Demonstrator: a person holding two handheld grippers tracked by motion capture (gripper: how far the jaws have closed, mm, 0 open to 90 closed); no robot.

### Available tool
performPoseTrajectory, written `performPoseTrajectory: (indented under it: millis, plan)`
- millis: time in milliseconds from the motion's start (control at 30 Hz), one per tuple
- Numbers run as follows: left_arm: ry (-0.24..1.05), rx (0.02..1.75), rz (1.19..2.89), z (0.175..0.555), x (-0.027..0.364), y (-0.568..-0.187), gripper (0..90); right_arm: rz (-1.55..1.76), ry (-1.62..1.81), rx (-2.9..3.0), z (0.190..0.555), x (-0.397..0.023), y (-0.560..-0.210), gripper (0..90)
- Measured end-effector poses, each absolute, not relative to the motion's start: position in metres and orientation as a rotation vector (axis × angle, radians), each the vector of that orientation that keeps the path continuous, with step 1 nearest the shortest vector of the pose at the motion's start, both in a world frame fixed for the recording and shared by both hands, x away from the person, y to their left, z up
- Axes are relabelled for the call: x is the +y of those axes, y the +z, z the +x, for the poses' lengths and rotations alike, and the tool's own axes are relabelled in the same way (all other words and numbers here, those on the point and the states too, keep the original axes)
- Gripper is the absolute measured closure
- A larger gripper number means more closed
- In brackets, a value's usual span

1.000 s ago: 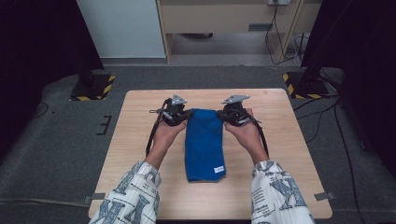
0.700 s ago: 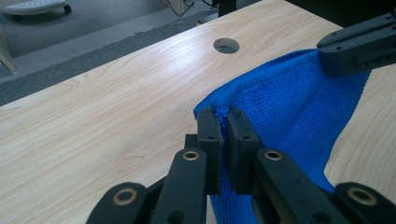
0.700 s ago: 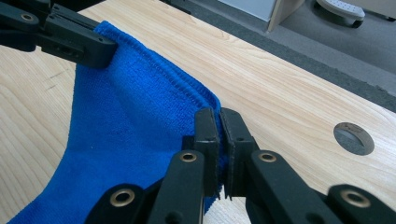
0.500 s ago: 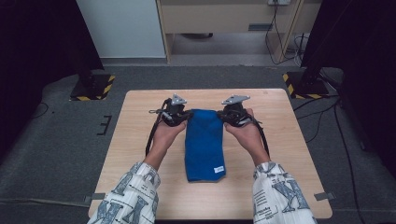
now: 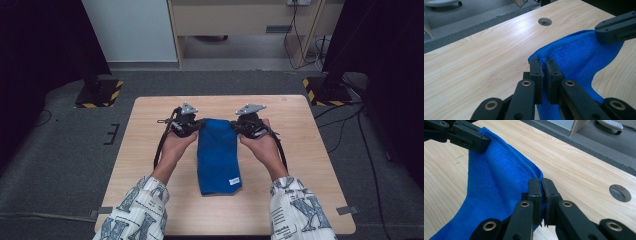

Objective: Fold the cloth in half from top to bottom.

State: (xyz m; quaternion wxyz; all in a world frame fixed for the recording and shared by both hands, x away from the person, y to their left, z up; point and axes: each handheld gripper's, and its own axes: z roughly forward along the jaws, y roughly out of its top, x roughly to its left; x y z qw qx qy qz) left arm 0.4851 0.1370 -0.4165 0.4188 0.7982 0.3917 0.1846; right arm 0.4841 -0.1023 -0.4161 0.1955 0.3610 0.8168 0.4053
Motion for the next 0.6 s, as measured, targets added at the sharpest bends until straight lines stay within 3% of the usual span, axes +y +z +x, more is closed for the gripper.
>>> performPoseTrajectory:
  millis: [600]
  plan:
    - [0.460,0.953,2.015,0.473,0.131,-0.421,85.1,0.994,1.154,2.295,0.464,-0.110,-0.418,86.7]
